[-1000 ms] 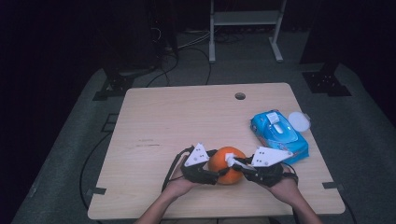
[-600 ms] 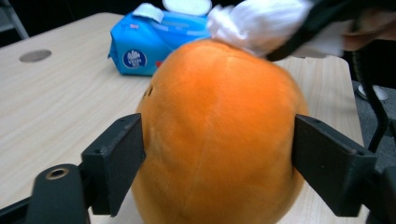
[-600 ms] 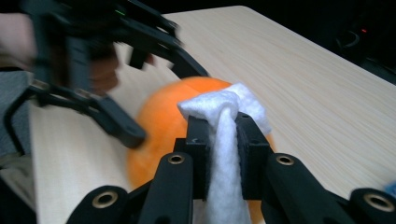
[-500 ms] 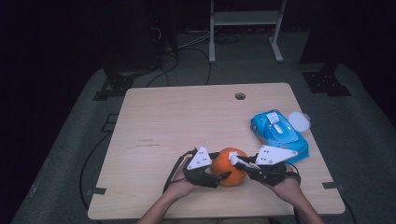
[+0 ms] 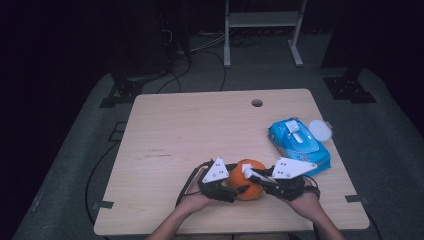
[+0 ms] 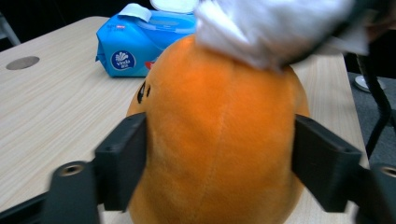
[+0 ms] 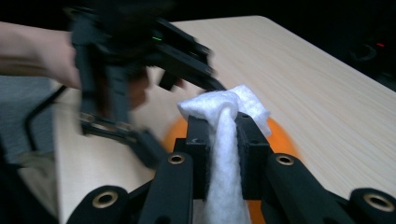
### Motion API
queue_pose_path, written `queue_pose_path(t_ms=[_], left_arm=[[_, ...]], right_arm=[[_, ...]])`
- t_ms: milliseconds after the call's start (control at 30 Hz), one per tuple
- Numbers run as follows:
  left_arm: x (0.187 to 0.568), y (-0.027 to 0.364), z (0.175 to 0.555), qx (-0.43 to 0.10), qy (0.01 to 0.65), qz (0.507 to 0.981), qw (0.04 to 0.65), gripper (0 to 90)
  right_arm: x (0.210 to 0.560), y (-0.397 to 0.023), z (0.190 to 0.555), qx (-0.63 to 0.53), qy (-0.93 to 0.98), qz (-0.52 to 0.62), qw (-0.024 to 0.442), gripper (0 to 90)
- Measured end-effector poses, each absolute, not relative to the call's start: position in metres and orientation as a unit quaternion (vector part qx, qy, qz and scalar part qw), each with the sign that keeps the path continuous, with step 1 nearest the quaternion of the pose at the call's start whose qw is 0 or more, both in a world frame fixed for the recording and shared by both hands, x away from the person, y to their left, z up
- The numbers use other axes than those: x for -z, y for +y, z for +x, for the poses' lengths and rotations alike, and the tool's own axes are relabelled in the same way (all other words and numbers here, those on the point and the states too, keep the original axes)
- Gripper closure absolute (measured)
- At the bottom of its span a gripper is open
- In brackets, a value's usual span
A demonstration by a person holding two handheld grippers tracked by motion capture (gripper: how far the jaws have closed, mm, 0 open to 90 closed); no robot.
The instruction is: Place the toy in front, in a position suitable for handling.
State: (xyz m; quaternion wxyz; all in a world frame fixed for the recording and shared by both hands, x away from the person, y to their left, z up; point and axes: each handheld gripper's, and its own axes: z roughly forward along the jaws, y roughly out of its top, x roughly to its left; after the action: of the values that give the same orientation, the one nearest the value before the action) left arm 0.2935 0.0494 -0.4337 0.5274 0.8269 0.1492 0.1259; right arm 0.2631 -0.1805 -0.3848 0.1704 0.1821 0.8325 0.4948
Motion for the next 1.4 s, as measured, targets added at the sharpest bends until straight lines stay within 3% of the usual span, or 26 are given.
queue_pose_path(t_ms=[100,300,600,800,967,1100,1400], left_arm=[[0.434,0.051,0.293,-0.125,0.151,0.827,0.527,30.7],[0.430,0.059,0.299,-0.117,0.175,0.816,0.539,31.5],[0.426,0.060,0.297,-0.134,0.193,0.811,0.536,35.9],[0.427,0.063,0.298,-0.128,0.192,0.813,0.535,33.1],[0.428,0.067,0.304,-0.122,0.216,0.802,0.543,31.4],[0.430,0.064,0.305,-0.121,0.236,0.797,0.542,31.3],[0.429,0.061,0.299,-0.126,0.199,0.808,0.540,28.5]], right_arm=[[0.383,-0.175,0.261,-0.480,0.839,0.174,0.188,77.3],[0.386,-0.204,0.275,-0.469,0.828,0.221,0.214,77.3],[0.384,-0.183,0.264,-0.484,0.836,0.184,0.182,77.3],[0.386,-0.189,0.270,-0.471,0.832,0.204,0.212,77.3],[0.395,-0.206,0.279,-0.462,0.829,0.235,0.212,77.3],[0.394,-0.195,0.273,-0.466,0.833,0.218,0.204,77.2],[0.390,-0.189,0.271,-0.471,0.831,0.207,0.211,77.3]])
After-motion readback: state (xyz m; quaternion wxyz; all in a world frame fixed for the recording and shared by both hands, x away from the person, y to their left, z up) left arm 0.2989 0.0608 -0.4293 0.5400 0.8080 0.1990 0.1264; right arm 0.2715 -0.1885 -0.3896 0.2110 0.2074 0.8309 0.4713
